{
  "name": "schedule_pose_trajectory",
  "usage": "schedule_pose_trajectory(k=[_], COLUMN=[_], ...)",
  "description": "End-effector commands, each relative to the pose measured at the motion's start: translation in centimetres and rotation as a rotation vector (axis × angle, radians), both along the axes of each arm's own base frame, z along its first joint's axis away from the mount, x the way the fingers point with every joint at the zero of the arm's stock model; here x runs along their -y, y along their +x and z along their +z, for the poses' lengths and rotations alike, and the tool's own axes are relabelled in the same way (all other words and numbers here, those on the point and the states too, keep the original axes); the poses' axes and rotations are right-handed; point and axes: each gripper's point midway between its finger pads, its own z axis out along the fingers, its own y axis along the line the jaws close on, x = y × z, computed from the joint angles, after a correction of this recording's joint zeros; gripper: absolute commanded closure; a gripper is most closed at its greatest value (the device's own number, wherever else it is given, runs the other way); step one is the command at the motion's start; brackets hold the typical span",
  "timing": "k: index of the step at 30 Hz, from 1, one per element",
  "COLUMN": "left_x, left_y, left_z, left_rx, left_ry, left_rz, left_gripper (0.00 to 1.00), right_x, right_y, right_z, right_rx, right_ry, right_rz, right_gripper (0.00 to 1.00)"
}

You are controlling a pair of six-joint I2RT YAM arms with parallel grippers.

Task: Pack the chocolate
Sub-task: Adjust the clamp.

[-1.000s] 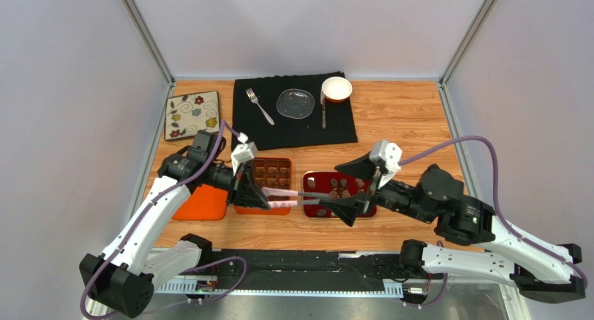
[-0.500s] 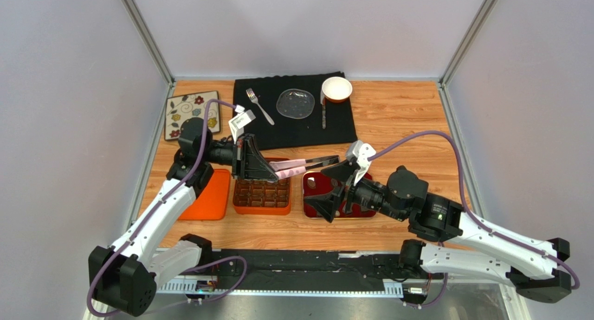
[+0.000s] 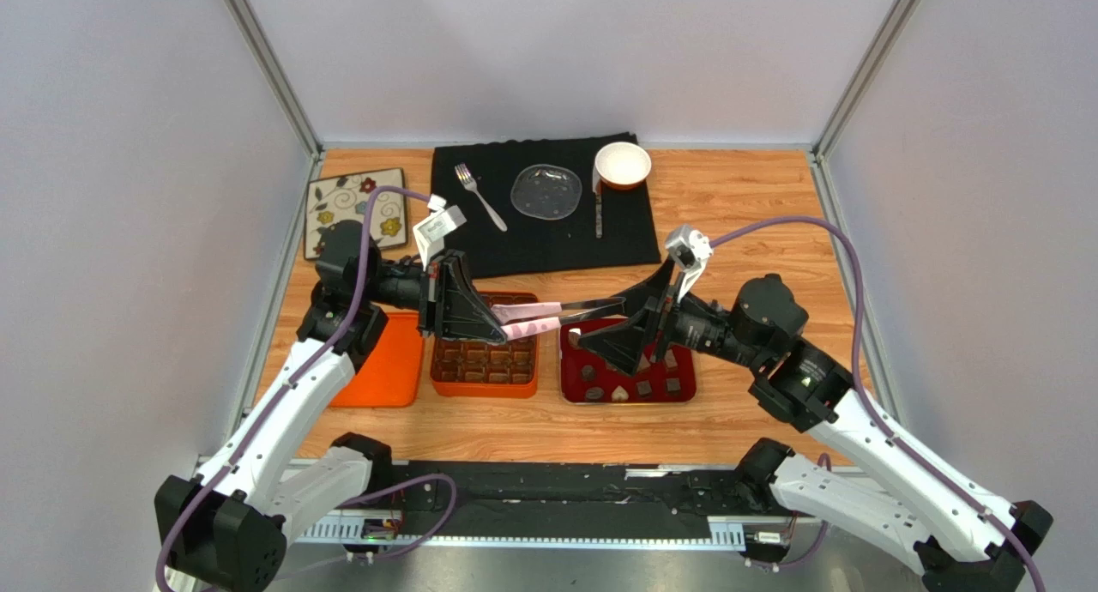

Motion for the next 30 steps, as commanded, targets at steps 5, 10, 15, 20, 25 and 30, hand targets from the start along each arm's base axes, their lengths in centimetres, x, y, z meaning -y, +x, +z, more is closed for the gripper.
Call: schedule_pose_trajectory(k=[5,10,15,20,25,30], left_x=[-0.2,-0.2,-0.3,-0.3,-0.3,-0.3], left_y=[-0.5,-0.6,-0.7,-0.8,-0.8,-0.7], left_z=[0.7,0.4,0.3,0.2,0.2,0.2], left_rx=[0.067,0.062,0.064,0.066,0.072,0.07], left_ry=[-0.013,-0.009,-0.009,-0.007,-0.008,-0.007], left_rz=[-0.019,-0.019,-0.019,-0.022,-0.018,-0.015], left_gripper=[1.0,1.0,1.0,1.0,1.0,1.0], right_x=[-1.9,-2.8,-3.6,-4.5,-4.8,-4.8], right_y=[-1.2,-0.6,-0.2,-0.1,0.0,0.2], right_z=[3.5,4.0,4.2,4.1,3.9,3.7], right_rx=[-0.001,-0.001,-0.009,-0.048,-0.06,-0.064], right_ry=[0.1,0.129,0.141,0.152,0.158,0.16], right_rz=[0.137,0.146,0.166,0.196,0.204,0.194], right_gripper=[0.05,0.09,0.16,0.25,0.33,0.39])
